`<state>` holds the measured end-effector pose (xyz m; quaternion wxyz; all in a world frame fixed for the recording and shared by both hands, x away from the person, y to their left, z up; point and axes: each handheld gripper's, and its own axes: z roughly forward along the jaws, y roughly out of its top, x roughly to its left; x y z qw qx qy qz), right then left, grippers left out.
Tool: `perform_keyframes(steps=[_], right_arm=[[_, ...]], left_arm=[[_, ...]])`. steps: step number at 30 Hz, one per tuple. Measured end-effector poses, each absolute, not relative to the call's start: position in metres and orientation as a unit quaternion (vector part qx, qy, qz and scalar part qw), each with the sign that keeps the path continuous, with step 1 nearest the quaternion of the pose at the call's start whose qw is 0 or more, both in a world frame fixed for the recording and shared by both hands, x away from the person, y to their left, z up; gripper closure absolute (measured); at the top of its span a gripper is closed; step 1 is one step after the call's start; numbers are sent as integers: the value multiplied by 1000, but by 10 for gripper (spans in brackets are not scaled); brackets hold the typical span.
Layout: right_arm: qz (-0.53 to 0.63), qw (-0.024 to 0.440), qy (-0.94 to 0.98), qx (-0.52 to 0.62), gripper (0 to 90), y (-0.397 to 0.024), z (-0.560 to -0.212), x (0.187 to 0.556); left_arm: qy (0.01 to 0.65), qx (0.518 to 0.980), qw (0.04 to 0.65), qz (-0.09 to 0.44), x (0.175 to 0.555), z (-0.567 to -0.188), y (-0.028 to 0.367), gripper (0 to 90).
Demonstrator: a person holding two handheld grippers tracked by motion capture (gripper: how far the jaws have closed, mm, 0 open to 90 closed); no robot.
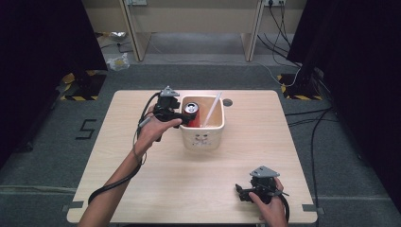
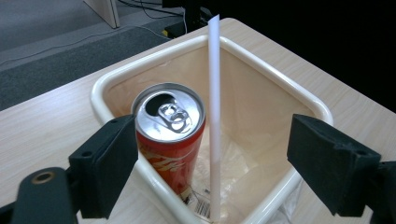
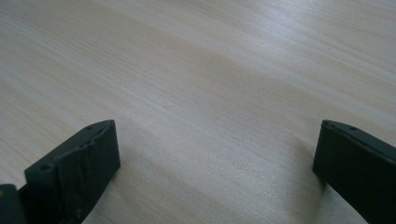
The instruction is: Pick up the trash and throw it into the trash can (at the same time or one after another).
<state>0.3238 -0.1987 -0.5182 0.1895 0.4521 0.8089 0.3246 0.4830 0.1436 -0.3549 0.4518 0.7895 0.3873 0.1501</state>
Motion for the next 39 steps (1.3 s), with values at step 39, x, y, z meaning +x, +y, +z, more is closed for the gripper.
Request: perform_keyframes(steps=[39], right_arm=[[324,190,809,452,7,-199,-518,324]], left_arm=[[419,763,465,162,457,-376,214,158]])
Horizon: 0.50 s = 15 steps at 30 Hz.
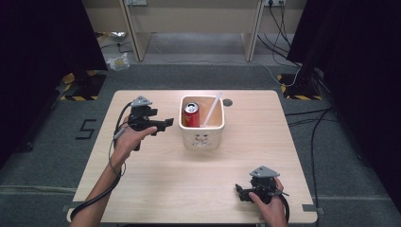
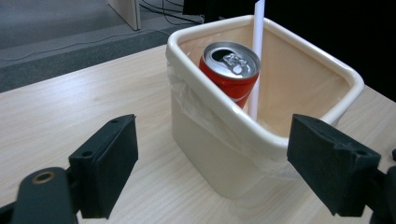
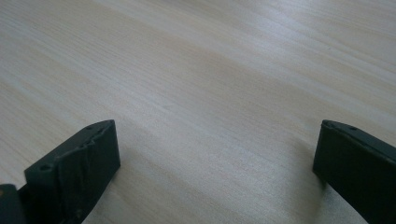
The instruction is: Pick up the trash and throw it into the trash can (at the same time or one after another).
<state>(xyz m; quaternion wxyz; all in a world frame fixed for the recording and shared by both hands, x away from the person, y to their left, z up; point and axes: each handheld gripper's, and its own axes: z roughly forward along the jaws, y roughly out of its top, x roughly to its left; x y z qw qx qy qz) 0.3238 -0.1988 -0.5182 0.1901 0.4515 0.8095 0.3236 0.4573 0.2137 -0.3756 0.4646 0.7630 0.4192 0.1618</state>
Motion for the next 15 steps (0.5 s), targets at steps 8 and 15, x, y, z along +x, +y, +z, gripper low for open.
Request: perform_keyframes(steps=[8,15], right_arm=[[323,190,809,452,7,-199,-518,324],[323,190,809,452,7,-199,-518,324]], left_arm=[[424,756,472,161,452,-388,221,158],[419,756,476,164,442,-399,225,158]])
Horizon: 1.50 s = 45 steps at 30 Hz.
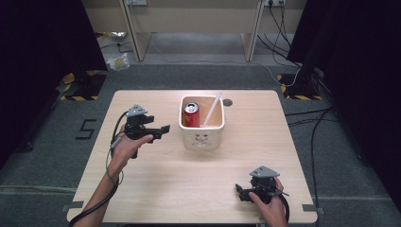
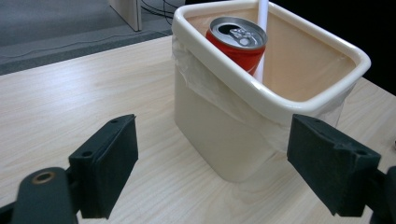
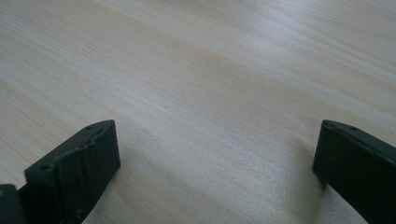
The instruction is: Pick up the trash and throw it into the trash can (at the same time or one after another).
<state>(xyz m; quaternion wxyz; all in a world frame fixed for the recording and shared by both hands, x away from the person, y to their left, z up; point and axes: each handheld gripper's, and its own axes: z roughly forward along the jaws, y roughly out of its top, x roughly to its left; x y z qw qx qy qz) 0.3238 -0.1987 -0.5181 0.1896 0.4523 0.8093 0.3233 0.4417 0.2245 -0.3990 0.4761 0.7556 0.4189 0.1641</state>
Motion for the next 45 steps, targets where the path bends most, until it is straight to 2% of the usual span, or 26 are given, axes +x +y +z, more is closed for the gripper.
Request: perform_keyframes(steps=[45], right_arm=[[323,190,809,452,7,-199,-518,324]], left_arm=[[404,765,471,175,404,-445,225,158]])
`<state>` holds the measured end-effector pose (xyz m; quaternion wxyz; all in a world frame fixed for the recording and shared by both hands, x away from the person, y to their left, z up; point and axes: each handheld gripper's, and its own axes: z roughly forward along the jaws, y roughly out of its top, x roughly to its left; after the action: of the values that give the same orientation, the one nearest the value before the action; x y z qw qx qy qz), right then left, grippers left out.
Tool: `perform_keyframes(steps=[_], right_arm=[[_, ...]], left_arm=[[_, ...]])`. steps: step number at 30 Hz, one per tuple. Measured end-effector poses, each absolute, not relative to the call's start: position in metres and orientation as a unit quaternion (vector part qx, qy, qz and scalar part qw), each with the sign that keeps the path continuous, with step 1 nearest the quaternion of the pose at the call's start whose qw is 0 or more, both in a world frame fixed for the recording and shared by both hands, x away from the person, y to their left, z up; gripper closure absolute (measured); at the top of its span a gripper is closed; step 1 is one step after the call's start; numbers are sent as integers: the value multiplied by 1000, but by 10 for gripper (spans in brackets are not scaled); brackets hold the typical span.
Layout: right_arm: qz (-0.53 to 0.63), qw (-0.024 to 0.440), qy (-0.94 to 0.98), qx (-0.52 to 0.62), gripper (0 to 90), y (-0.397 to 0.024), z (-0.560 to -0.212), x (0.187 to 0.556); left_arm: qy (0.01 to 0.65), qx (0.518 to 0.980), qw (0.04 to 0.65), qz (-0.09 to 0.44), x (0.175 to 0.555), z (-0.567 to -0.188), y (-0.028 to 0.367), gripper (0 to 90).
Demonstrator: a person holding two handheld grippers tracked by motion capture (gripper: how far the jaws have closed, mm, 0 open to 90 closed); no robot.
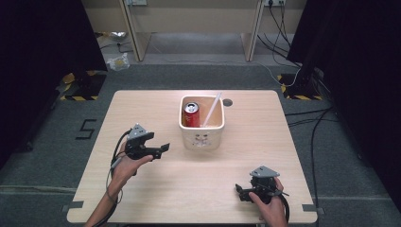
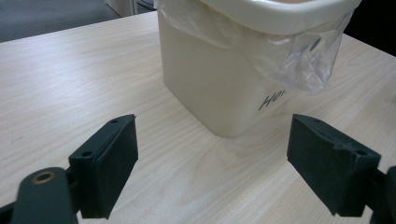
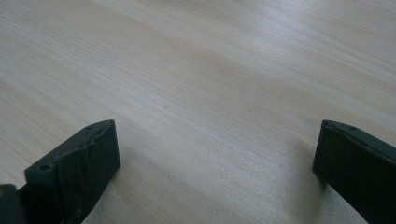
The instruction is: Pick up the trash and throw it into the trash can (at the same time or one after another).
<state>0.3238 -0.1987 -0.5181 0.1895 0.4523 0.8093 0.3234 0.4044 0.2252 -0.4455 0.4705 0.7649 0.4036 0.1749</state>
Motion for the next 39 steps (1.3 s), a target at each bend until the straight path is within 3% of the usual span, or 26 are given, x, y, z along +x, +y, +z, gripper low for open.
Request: perform_keyframes(steps=[39], right_arm=[[323,190,809,452,7,-199,-518,324]], left_arm=[[380,793,443,173,371,-492,220,158]])
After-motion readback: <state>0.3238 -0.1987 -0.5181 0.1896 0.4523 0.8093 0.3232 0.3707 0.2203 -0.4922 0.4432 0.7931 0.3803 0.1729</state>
